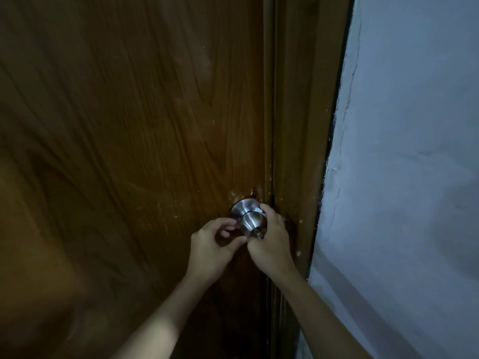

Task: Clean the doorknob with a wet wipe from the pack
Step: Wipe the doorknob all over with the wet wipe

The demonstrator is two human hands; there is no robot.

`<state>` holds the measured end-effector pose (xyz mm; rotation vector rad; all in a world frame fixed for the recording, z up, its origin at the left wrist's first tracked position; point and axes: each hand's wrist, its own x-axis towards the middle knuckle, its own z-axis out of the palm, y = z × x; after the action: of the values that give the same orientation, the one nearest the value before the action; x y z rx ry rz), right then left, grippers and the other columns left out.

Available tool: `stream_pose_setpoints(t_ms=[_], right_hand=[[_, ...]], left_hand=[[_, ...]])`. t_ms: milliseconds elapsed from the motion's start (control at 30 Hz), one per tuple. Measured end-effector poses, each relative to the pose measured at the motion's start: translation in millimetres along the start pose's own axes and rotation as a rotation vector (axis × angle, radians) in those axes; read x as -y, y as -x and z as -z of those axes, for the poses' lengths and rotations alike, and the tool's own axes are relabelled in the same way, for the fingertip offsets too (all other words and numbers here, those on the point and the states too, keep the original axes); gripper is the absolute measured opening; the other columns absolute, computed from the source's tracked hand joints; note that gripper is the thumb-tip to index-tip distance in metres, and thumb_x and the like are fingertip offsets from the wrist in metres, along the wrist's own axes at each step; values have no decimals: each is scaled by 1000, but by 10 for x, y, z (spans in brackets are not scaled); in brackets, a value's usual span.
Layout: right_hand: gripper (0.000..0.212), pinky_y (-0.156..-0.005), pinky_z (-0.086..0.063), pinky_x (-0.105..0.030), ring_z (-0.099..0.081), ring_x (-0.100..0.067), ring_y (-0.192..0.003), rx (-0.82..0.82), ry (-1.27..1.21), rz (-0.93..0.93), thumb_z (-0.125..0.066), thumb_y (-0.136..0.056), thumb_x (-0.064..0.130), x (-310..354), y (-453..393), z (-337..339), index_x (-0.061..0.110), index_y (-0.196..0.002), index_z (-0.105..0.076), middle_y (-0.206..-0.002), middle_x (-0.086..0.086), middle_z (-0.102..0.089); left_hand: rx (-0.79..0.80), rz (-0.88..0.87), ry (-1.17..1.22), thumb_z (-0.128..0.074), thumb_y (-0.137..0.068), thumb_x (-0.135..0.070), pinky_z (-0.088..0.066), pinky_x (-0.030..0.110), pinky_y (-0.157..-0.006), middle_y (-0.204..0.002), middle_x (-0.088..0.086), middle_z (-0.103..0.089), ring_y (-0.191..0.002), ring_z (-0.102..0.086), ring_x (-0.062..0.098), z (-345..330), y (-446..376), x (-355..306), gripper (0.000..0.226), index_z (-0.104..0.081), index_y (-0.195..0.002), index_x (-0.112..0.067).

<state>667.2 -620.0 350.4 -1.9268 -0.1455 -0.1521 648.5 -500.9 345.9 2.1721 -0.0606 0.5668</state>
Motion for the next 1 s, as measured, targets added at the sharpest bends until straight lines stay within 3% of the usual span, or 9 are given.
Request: stream_pose_setpoints(t_ms=[100, 167, 300, 433, 600, 700, 833, 933, 1000], right_hand=[[56, -72, -41, -22, -54, -11, -96, 11, -178, -104, -64, -74, 3, -5, 5, -10, 22, -123, -44, -106, 4, -55], [57, -65, -42, -22, -58, -11, -89, 34, -382, -234, -62, -72, -3, -33, 26, -25, 18, -123, -46, -102, 1, -59], [49, -88, -50, -32, -62, -23, -103, 104, -1150, -484, -55, -75, -16, -122, -1, -78, -3, -122, -49, -116, -18, -61], [21, -98, -45, -38, -62, -25, -100, 126, -1535, -587, -51, -75, -14, -105, -1, -182, -8, -92, -61, -95, -21, -69], [26, -76, -55, -25, -60, -16, -98, -61, -1316, -579, -52, -85, -6, -46, -21, -370, -6, -110, -57, -106, -17, -63], [31, -76, -56, -32, -67, -26, -88, -111, -1401, -649, -58, -78, -9, 9, -28, -394, -9, -109, -57, -96, -24, -66], [24, -60, -60, -27, -70, -22, -79, -71, -930, -705, -63, -78, -6, -94, 20, -411, 1, -101, -63, -91, -18, -70], [15, -66, -59, -32, -66, -14, -79, -288, -556, -397, -60, -83, 8, -240, 258, -357, 21, -91, -61, -89, -1, -65], [14, -70, -55, -23, -61, -11, -80, -503, -347, -37, -60, -83, 11, -256, 372, -257, 25, -86, -58, -89, 2, -61]], left_hand=[[-49, 14, -10, -76, -68, -15, -42, 11, -70, -95, -10, -62, -86, -56, 1, 34, -4, 6, 35, -63, -101, -19], [-67, 22, -25, -76, -68, -14, -41, 10, -69, -95, -8, -63, -85, -56, 1, 67, -4, 36, 35, -63, -100, -19], [-88, 29, -54, -76, -68, -12, -41, 9, -67, -94, -6, -64, -82, -56, -1, 120, 27, 110, 33, -64, -99, -16], [-104, 31, -72, -77, -68, -12, -42, 9, -67, -91, -6, -64, -80, -57, 0, 132, 77, 169, 32, -65, -98, -16], [-102, 46, -83, -76, -70, -13, -42, 8, -66, -90, -9, -63, -80, -57, 0, 174, 131, 190, 31, -65, -98, -17], [-105, 46, -77, -75, -70, -14, -45, 7, -65, -89, -10, -64, -80, -58, 0, 215, 142, 204, 29, -65, -97, -18], [-91, 38, -69, -73, -72, -14, -45, 5, -66, -89, -10, -63, -81, -57, 1, 226, 138, 199, 26, -65, -97, -17], [-72, 53, -50, -70, -76, -12, -44, 9, -67, -90, -8, -63, -83, -57, 3, 171, 121, 161, 23, -65, -98, -18], [-76, 53, -41, -69, -77, -12, -45, 7, -65, -88, -8, -64, -80, -58, 3, 114, 105, 136, 21, -65, -96, -18]])
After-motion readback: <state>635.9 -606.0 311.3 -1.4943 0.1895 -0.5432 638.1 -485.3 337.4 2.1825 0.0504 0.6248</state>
